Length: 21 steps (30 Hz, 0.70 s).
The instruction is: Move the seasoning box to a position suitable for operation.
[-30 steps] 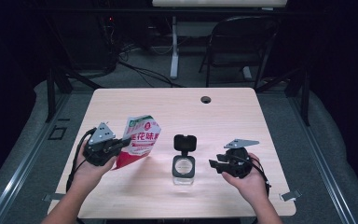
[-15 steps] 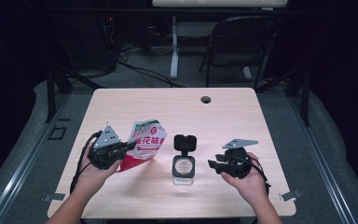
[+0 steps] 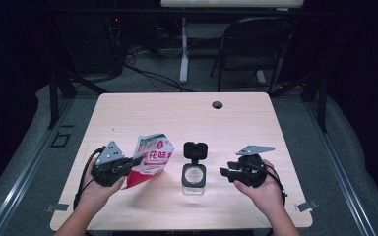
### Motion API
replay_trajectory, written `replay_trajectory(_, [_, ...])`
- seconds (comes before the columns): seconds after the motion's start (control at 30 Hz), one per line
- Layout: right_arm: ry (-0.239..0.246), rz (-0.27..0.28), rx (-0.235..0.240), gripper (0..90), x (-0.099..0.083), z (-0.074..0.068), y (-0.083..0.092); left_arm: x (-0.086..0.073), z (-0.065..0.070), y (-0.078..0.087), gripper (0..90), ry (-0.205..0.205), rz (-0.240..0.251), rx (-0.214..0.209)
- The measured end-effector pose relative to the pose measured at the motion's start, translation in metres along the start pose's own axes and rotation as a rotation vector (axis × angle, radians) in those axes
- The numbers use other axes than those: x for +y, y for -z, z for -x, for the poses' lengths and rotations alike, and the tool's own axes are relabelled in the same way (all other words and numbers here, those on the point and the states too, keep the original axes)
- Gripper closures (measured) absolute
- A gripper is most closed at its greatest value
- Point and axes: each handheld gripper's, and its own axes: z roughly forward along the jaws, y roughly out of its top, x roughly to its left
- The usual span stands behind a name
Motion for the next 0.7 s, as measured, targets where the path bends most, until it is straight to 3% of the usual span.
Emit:
replay_trajectory(0.17, [-0.004, -0.025, 0.028, 63.6, 0.001, -0.005, 0.000, -0.008, 0.002, 0.003, 90.0, 0.013, 0.010, -0.012])
replay_trajectory(0.3, [0.021, -0.030, 0.043, 66.4, 0.003, -0.009, 0.001, -0.018, 0.006, 0.005, 90.0, 0.022, 0.018, -0.028])
replay_trajectory(0.7, [0.022, -0.042, 0.049, 73.1, 0.008, -0.020, 0.001, -0.041, 0.014, 0.007, 90.0, 0.077, 0.071, -0.040])
